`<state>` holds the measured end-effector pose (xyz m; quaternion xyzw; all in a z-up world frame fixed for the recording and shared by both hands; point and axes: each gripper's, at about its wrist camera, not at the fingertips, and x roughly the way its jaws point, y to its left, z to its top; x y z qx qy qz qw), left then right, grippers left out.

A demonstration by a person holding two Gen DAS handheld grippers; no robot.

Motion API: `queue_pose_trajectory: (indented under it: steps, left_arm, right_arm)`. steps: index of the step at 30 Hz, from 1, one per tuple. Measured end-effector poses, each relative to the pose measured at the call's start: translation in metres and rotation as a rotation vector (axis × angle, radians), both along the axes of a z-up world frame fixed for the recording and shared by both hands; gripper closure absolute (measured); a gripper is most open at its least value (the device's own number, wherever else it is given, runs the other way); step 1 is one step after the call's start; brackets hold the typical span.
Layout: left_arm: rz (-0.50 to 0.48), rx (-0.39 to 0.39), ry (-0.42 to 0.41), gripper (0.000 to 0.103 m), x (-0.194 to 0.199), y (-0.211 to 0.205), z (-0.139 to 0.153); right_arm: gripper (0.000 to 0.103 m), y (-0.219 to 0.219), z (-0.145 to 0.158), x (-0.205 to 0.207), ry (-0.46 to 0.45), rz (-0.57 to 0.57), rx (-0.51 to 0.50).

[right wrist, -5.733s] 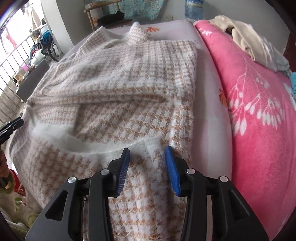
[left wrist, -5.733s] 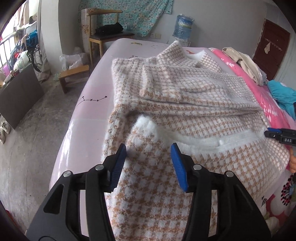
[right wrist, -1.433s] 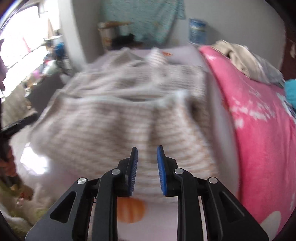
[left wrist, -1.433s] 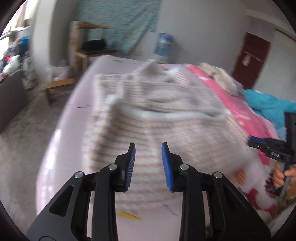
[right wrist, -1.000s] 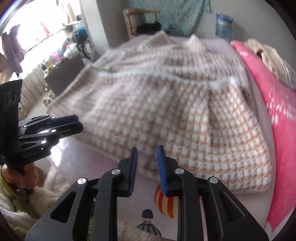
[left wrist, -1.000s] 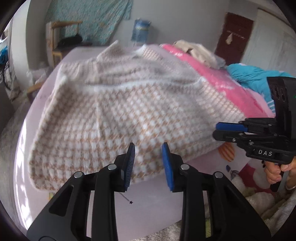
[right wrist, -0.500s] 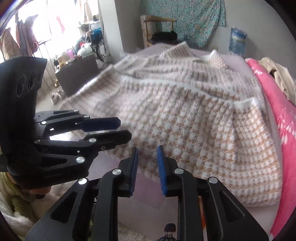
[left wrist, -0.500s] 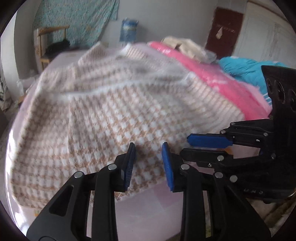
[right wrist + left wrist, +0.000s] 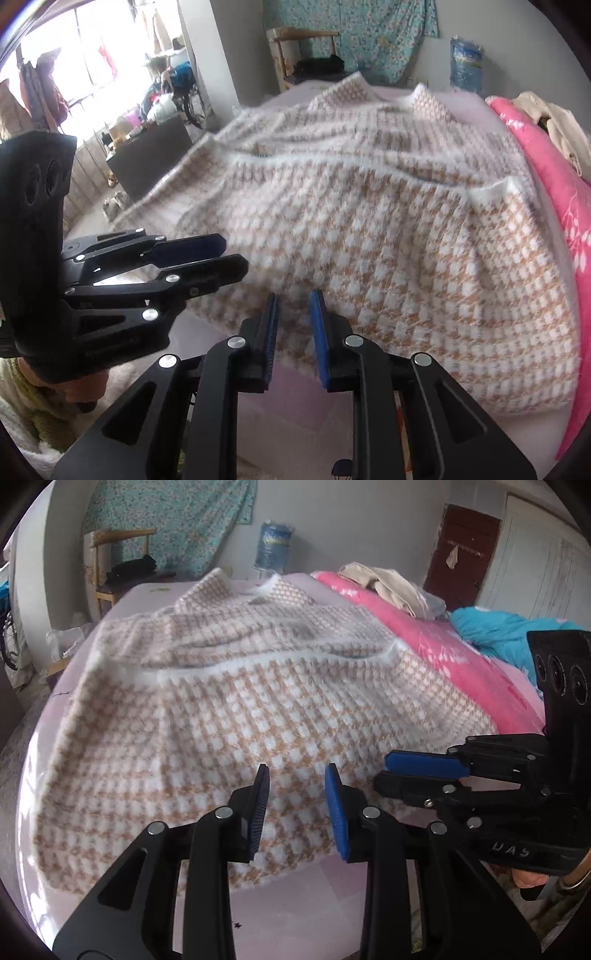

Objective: Fold large clothes

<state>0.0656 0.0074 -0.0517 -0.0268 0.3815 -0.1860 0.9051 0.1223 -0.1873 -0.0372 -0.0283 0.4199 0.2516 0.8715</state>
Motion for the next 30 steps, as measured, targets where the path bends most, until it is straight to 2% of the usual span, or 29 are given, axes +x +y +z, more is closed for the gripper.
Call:
queue_pose_trajectory:
  steps: [2, 4, 7, 9, 10, 14, 16, 17, 19, 20, 22, 24, 26, 27, 29, 30]
  left_arm:
    - [0.027, 0.015, 0.050, 0.070, 0.007, 0.003, -0.015]
    - [0.045, -0.045, 0.066, 0.070, 0.008, 0.011, -0.016]
    - [0.080, -0.019, 0.024, 0.070, -0.003, 0.021, -0.002]
    - [0.101, -0.010, 0.052, 0.071, -0.001, 0.028, -0.012]
    - [0.104, -0.026, 0.063, 0.070, 0.000, 0.032, -0.019]
    - [0.122, -0.029, 0.045, 0.071, -0.006, 0.036, -0.005]
    - [0.158, 0.003, 0.026, 0.065, -0.010, 0.046, -0.005]
    - [0.183, 0.007, 0.053, 0.065, -0.007, 0.054, -0.014]
    - [0.197, -0.081, 0.073, 0.067, -0.005, 0.071, -0.021]
    - [0.198, -0.094, 0.079, 0.068, -0.005, 0.073, -0.018]
    - [0.221, -0.058, 0.051, 0.066, -0.009, 0.077, -0.007]
    - [0.265, -0.024, 0.020, 0.058, -0.011, 0.088, -0.005]
    - [0.294, -0.049, 0.074, 0.059, -0.003, 0.104, -0.019]
    - [0.295, -0.081, 0.079, 0.060, -0.001, 0.109, -0.021]
    - [0.292, -0.083, 0.080, 0.059, -0.002, 0.109, -0.012]
    - [0.290, -0.075, 0.068, 0.056, -0.003, 0.108, -0.005]
  right_arm:
    - [0.084, 0.002, -0.017, 0.006, 0.016, -0.009, -0.012]
    - [0.084, 0.002, -0.013, 0.003, 0.008, -0.010, -0.018]
    - [0.084, -0.004, 0.000, -0.004, -0.007, -0.013, -0.026]
    - [0.084, -0.008, -0.012, -0.002, 0.007, -0.026, -0.049]
    - [0.084, -0.012, -0.017, -0.002, 0.007, -0.034, -0.009]
    - [0.084, -0.017, 0.000, -0.006, 0.013, -0.042, -0.004]
    - [0.084, -0.022, -0.005, -0.008, 0.012, -0.064, -0.052]
    - [0.084, -0.024, -0.013, -0.005, 0.027, -0.073, -0.061]
    - [0.084, -0.033, -0.018, -0.003, 0.044, -0.081, 0.012]
    - [0.084, -0.035, -0.015, -0.002, 0.057, -0.082, 0.020]
    - [0.084, -0.042, -0.004, -0.005, 0.053, -0.100, 0.025]
    - [0.083, -0.054, -0.002, -0.010, 0.022, -0.142, -0.010]
    - [0.083, -0.069, -0.022, -0.002, 0.089, -0.183, -0.002]
    - [0.083, -0.076, -0.025, -0.003, 0.096, -0.190, 0.056]
    - [0.084, -0.081, -0.016, -0.004, 0.114, -0.195, 0.060]
    - [0.083, -0.086, -0.006, -0.008, 0.086, -0.212, 0.058]
